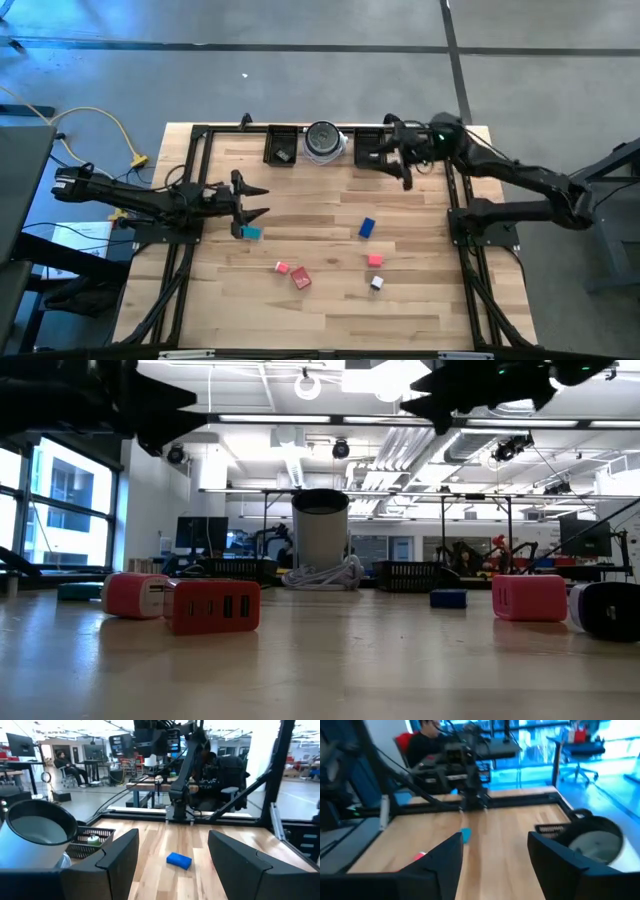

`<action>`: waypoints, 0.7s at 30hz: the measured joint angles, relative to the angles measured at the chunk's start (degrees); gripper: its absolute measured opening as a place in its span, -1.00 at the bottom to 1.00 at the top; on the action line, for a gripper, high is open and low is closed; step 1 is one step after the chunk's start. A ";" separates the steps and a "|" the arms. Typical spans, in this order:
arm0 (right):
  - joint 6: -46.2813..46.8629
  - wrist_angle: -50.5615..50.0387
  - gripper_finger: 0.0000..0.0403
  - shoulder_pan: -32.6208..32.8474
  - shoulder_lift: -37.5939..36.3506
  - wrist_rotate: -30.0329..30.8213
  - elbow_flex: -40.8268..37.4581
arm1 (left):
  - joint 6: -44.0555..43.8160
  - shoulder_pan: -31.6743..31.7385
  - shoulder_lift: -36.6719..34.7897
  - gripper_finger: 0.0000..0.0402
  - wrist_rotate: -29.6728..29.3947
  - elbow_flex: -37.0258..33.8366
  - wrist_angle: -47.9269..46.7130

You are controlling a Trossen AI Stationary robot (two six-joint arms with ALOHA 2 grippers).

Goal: Pick & Place Office items
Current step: Put the pink charger adapter into the right black basket

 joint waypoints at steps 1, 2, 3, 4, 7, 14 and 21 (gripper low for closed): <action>0.37 1.25 0.03 0.85 -1.59 0.50 -1.62 | 0.02 -0.46 -0.95 0.16 0.04 -0.21 -0.73; 0.85 2.85 0.02 1.79 -3.15 1.37 -3.33 | 0.00 -0.98 -1.65 0.16 0.04 -0.32 -1.10; 1.46 4.47 0.01 2.81 -4.64 2.22 -5.11 | 0.00 -1.52 -2.26 0.16 0.02 -0.51 -1.29; 2.10 6.22 0.00 3.84 -5.99 2.82 -7.01 | 0.00 -2.03 -2.86 0.16 -0.24 -0.70 -1.69; 4.01 10.37 -0.01 6.92 -9.76 4.55 -12.36 | -0.02 -3.82 -3.87 0.16 -1.91 -0.81 -2.95; 8.03 12.75 -0.01 13.09 -16.55 5.87 -20.41 | 0.60 -8.46 -4.11 0.16 -5.61 -0.81 -3.79; 10.75 14.99 -0.01 19.01 -19.85 13.22 -27.09 | 0.87 -13.58 -4.10 0.16 -11.45 -0.81 -5.71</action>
